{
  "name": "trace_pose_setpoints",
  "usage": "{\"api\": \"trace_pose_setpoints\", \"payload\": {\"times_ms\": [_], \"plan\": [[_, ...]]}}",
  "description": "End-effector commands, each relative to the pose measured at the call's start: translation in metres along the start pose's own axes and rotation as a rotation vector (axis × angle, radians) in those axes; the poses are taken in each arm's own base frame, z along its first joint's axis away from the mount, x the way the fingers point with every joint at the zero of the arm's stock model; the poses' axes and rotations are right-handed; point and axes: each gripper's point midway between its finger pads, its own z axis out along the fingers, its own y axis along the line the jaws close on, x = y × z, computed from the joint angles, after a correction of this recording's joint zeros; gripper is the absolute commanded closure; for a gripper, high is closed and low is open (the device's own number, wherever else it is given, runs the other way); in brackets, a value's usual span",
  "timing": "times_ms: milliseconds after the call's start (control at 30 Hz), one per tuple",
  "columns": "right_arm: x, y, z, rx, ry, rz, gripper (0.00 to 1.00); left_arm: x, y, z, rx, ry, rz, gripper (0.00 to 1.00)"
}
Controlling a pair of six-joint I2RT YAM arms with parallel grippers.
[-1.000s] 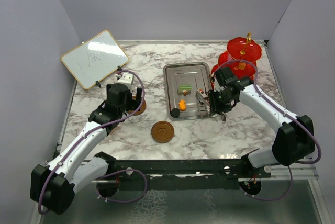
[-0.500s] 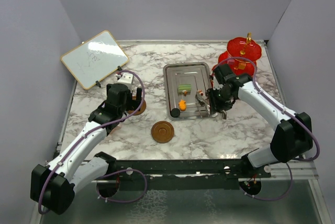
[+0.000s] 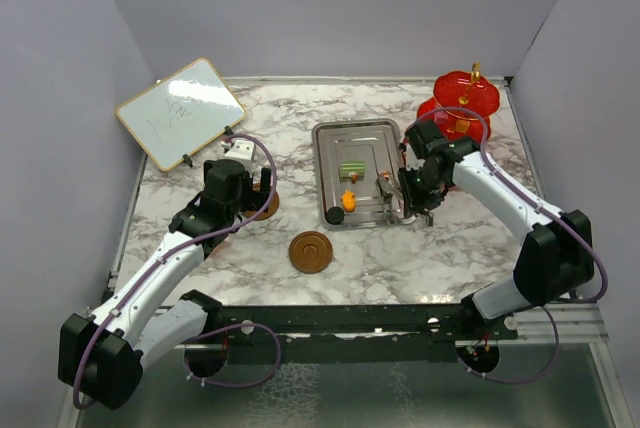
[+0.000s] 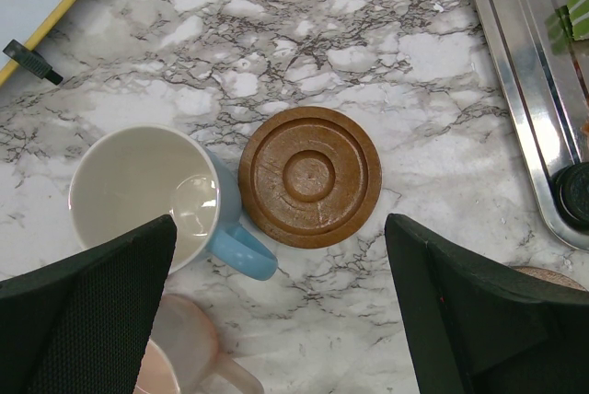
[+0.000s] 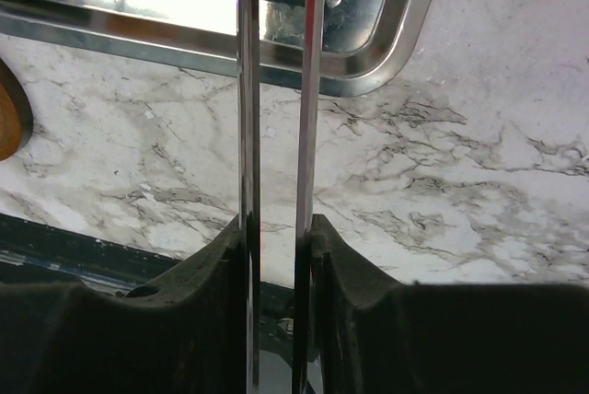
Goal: Serve the afternoon tea
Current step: Pick up the desert from the tray.
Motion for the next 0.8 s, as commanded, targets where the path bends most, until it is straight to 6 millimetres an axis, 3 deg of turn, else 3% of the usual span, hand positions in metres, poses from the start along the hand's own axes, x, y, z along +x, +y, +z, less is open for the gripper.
{"api": "trace_pose_setpoints", "payload": {"times_ms": [0, 133, 367, 567, 767], "plan": [[-0.008, 0.001, -0.027, 0.006, -0.076, 0.026, 0.79, -0.010, -0.002, 0.000, 0.014, -0.026, 0.001, 0.01], [-0.021, 0.006, -0.063, -0.011, -0.200, 0.051, 0.80, -0.010, -0.002, 0.000, 0.015, -0.026, -0.001, 0.01], [-0.028, -0.010, -0.113, 0.093, -0.300, 0.124, 0.81, -0.010, -0.004, 0.000, 0.025, -0.024, -0.002, 0.01], [-0.028, -0.025, -0.136, 0.184, -0.338, 0.173, 0.82, -0.011, -0.004, -0.001, 0.025, -0.028, -0.003, 0.01], [-0.027, -0.042, -0.140, 0.232, -0.333, 0.226, 0.83, -0.011, -0.004, -0.001, 0.027, -0.029, -0.003, 0.01]]}}
